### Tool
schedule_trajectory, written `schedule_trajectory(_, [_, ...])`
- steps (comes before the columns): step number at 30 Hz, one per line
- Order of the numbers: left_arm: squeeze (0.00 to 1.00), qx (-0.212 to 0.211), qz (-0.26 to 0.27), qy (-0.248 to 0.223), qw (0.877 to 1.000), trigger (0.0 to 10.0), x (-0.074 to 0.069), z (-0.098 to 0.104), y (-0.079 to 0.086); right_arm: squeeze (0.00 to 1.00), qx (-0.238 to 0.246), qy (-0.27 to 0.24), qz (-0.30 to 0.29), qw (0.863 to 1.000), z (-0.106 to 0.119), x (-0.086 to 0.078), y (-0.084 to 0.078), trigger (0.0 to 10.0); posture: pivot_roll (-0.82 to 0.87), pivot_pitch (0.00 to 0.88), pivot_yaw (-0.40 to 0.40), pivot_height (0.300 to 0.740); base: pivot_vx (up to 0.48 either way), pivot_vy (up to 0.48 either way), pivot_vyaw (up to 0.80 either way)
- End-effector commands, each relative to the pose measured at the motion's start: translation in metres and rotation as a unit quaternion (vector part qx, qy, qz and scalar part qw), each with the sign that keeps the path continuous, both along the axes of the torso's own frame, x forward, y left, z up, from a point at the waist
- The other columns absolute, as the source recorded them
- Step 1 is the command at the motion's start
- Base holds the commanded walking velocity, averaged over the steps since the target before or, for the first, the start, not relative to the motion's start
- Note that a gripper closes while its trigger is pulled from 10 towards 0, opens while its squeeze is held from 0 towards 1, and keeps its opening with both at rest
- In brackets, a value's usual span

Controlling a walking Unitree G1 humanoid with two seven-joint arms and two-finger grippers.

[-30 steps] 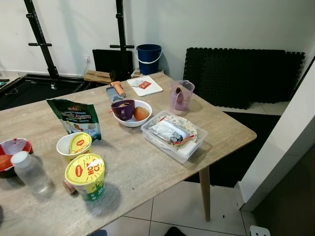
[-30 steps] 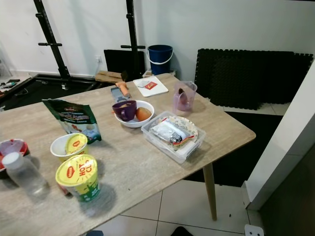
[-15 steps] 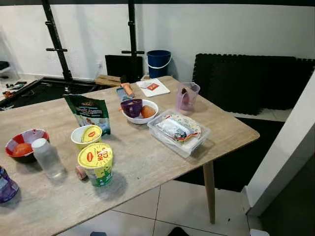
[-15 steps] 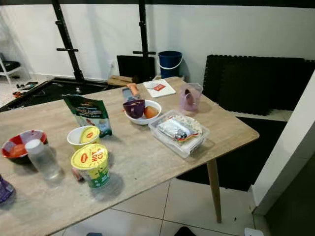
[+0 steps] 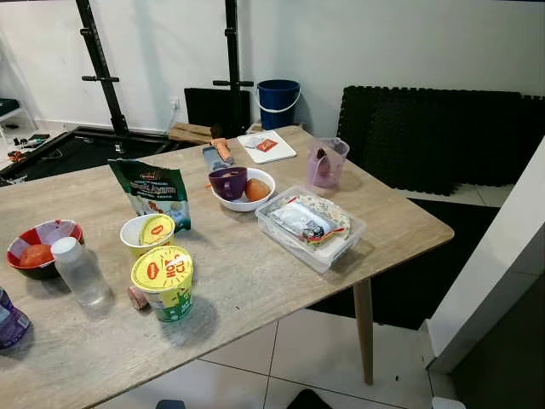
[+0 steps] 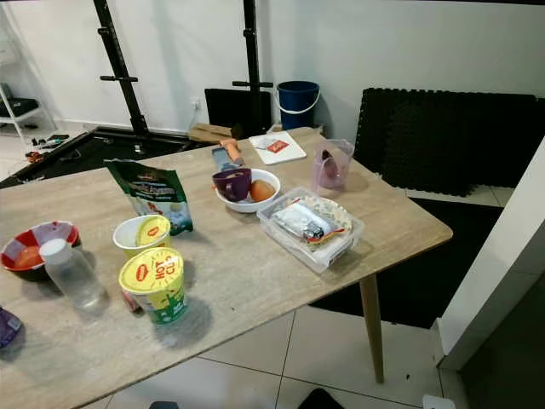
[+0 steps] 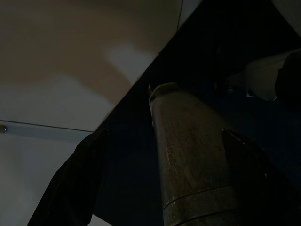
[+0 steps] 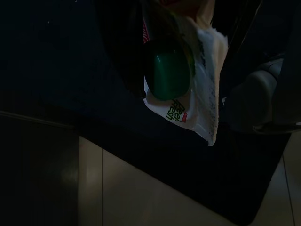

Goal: Restocking fridge

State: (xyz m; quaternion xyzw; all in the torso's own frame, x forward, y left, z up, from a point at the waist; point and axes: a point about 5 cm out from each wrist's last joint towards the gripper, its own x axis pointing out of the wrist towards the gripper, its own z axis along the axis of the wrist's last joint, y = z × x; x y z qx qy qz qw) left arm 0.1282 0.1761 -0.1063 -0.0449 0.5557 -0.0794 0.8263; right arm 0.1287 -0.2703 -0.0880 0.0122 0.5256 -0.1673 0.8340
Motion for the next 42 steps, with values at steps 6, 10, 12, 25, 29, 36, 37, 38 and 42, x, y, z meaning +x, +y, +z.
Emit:
schedule_trajectory(6, [0.00,0.001,0.000,0.018,1.000,10.0,-0.0114,-0.0027,0.0062,0.00,0.004,0.005,0.004,1.000,-0.0012,-0.0007,0.0028,10.0,-0.03,0.000,-0.009,0.740,-0.313,0.000,0.00])
schedule_trajectory(10, [0.00,0.001,0.000,0.018,1.000,10.0,-0.0112,-0.0026,0.0069,0.00,0.005,0.005,0.003,1.000,-0.0013,-0.0010,0.0028,10.0,-0.03,0.000,-0.010,0.740,-0.325,0.000,0.00])
schedule_trajectory(12, [0.00,0.001,0.000,0.017,1.000,10.0,-0.0108,-0.0025,0.0066,0.00,0.005,0.006,0.003,1.000,-0.0014,-0.0012,0.0028,10.0,-0.03,0.000,-0.010,0.740,-0.334,0.000,0.00])
schedule_trajectory(25, [0.00,-0.001,-0.004,0.016,1.000,10.0,-0.0077,-0.0022,0.0015,0.00,0.004,0.008,0.005,1.000,-0.0017,-0.0023,0.0027,10.0,-0.03,0.000,-0.010,0.740,-0.416,0.000,0.00])
schedule_trajectory(29, [0.00,-0.001,-0.006,0.015,1.000,10.0,-0.0075,-0.0023,0.0000,0.00,0.004,0.007,0.007,1.000,-0.0014,-0.0012,0.0030,10.0,-0.03,0.000,-0.009,0.740,-0.480,0.000,0.00])
schedule_trajectory(36, [0.00,-0.001,-0.006,0.015,1.000,10.0,-0.0080,-0.0024,0.0007,0.00,0.004,0.008,0.007,1.000,-0.0014,-0.0015,0.0025,10.0,-0.03,0.000,-0.010,0.740,-0.480,0.000,0.00])
schedule_trajectory(37, [0.00,-0.001,-0.005,0.015,1.000,10.0,-0.0082,-0.0024,0.0011,0.00,0.004,0.008,0.007,1.000,-0.0014,-0.0016,0.0025,10.0,-0.03,0.000,-0.010,0.740,-0.480,0.000,0.00])
schedule_trajectory(38, [0.00,-0.002,-0.005,0.016,1.000,10.0,-0.0087,-0.0024,0.0017,0.00,0.004,0.008,0.007,1.000,-0.0015,-0.0018,0.0025,10.0,-0.03,0.000,-0.010,0.740,-0.480,0.000,0.00])
schedule_trajectory(42, [0.00,-0.002,-0.004,0.017,1.000,10.0,-0.0099,-0.0026,0.0031,0.00,0.004,0.009,0.008,1.000,-0.0017,-0.0021,0.0028,10.0,-0.03,0.000,-0.010,0.740,-0.480,0.000,0.00])
